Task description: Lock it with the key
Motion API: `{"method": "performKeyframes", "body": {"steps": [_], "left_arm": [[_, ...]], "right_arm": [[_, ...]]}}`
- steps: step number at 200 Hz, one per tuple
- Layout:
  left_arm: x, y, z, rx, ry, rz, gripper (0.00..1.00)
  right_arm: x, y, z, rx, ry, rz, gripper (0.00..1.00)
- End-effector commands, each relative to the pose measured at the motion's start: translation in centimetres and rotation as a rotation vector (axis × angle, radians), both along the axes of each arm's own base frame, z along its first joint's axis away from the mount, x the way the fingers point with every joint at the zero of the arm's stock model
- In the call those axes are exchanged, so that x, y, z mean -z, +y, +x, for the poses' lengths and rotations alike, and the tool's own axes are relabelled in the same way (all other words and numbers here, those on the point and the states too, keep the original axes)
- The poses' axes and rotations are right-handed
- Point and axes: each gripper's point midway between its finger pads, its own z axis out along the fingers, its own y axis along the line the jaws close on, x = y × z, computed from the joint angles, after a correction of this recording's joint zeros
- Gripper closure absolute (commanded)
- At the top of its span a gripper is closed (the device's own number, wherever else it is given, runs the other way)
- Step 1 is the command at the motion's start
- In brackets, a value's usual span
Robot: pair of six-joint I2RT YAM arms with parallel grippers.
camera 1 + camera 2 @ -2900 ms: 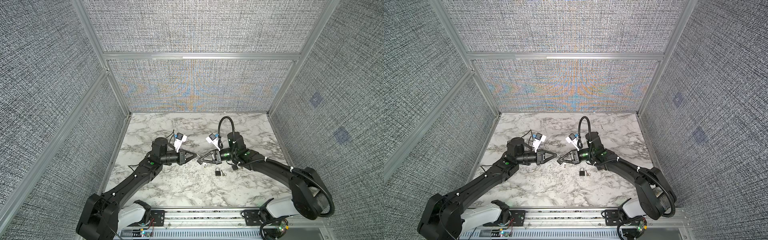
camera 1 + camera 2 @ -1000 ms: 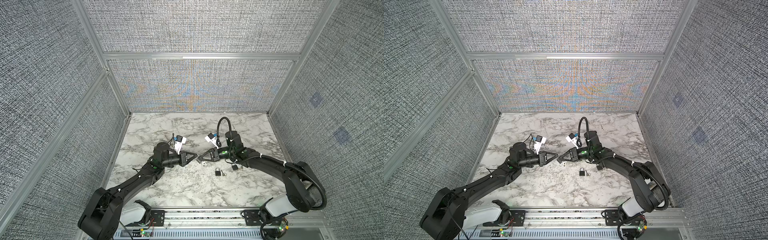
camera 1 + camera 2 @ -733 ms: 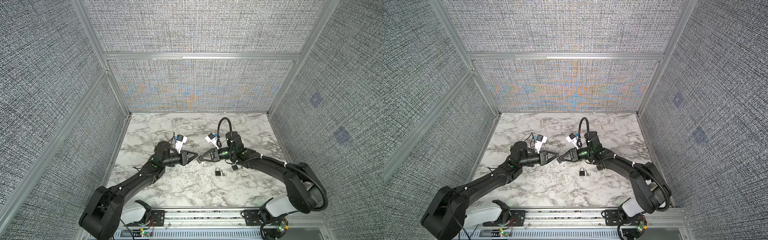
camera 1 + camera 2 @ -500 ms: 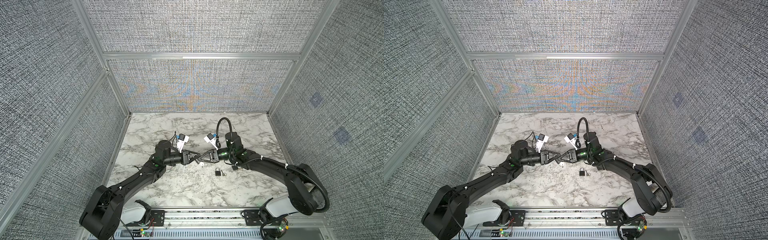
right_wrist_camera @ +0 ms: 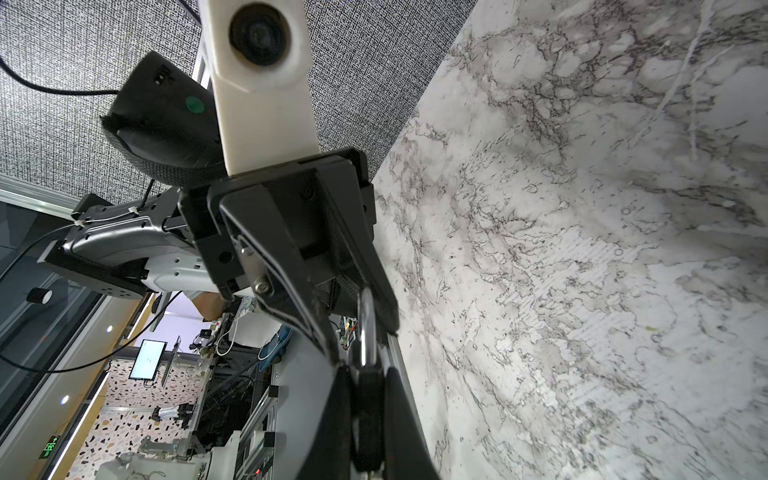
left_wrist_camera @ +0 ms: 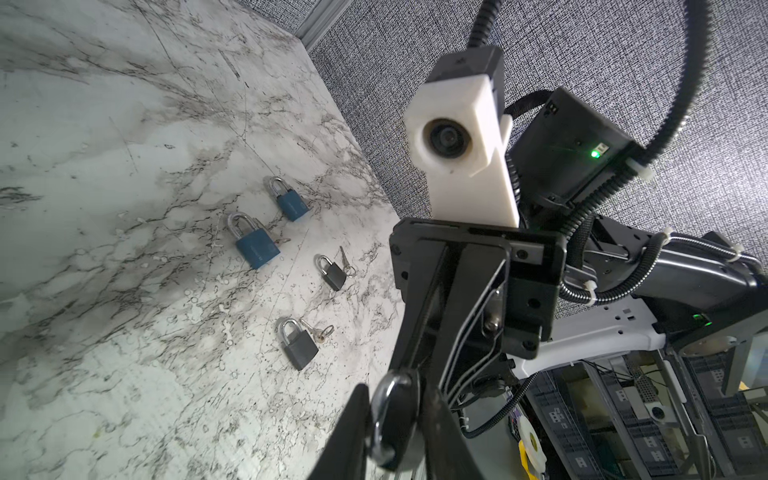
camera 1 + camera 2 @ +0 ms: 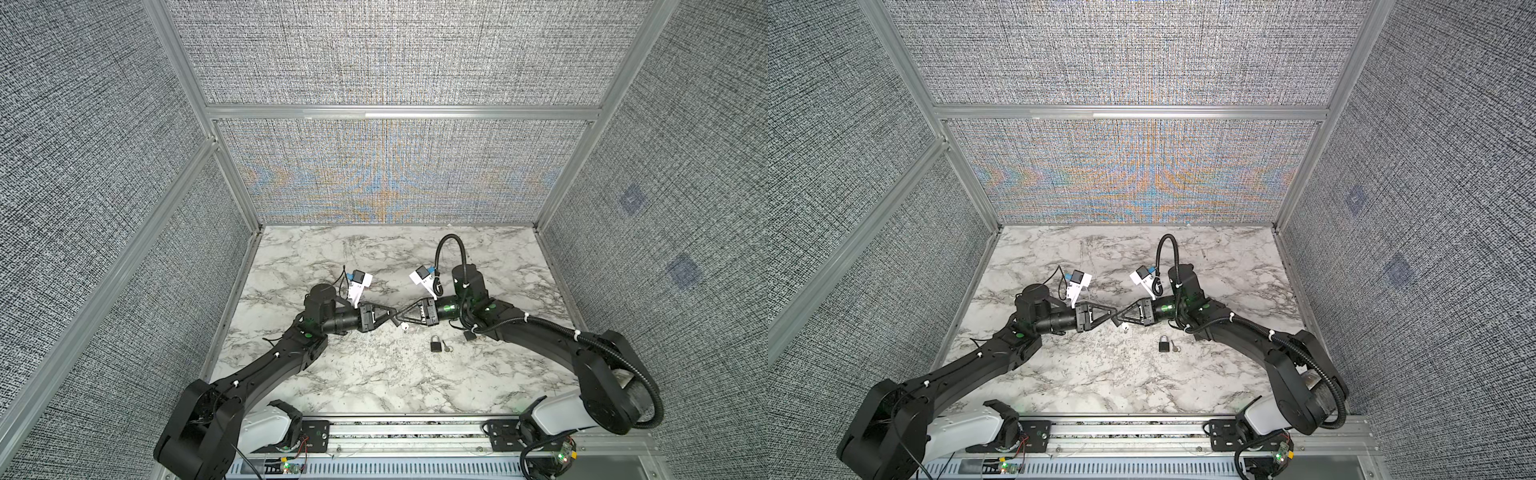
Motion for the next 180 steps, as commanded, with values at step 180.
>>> {"method": "performKeyframes", "body": {"steps": [180], "left_arm": [[-0.22,-0.80,0.08,0.064,-0.005,-0.048,1.00]], "right_arm": [[-1.03,0.86,0.82,-0.003,-0.017,0.027,1.00]]}}
